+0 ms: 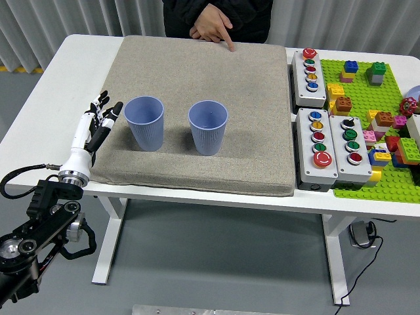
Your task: Pick cup pour cup place
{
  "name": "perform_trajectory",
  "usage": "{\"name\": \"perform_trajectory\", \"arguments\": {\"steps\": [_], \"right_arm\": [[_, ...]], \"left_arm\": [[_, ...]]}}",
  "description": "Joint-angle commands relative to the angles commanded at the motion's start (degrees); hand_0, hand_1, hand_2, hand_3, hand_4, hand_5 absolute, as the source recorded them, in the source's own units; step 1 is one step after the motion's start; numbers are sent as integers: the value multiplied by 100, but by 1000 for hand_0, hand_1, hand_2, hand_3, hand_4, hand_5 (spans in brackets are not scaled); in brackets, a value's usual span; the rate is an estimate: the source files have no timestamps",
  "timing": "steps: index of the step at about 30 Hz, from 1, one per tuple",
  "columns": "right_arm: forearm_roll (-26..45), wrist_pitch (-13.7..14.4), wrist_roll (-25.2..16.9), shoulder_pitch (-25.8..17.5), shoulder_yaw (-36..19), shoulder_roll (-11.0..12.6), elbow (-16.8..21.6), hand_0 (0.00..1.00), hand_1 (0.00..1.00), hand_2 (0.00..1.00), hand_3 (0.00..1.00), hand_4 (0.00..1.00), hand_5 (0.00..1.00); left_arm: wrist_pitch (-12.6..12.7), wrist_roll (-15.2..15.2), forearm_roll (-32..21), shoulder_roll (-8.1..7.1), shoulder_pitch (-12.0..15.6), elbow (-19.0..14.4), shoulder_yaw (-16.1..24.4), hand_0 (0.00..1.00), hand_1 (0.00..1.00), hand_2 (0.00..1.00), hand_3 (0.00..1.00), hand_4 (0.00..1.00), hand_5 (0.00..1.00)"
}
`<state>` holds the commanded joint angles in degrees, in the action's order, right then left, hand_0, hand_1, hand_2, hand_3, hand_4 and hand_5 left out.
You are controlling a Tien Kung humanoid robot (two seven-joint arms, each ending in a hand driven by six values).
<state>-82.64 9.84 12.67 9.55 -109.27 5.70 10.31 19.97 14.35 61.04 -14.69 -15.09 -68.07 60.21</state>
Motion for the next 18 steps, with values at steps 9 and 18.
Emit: {"name": "perform_trajectory", "arguments": {"steps": [9, 18], "right_arm": [[-3, 6, -10, -1, -9, 3, 0, 694, 615, 588, 590, 2, 238], [16, 13, -11, 6, -1, 2, 0, 694, 615, 588, 590, 2, 240]], "left_arm": [[-53, -13, -4, 10, -15, 51, 26, 912, 919, 998, 964, 776, 998], [-68, -11, -14, 72, -50, 114, 73, 909, 917, 998, 961, 778, 998]]}}
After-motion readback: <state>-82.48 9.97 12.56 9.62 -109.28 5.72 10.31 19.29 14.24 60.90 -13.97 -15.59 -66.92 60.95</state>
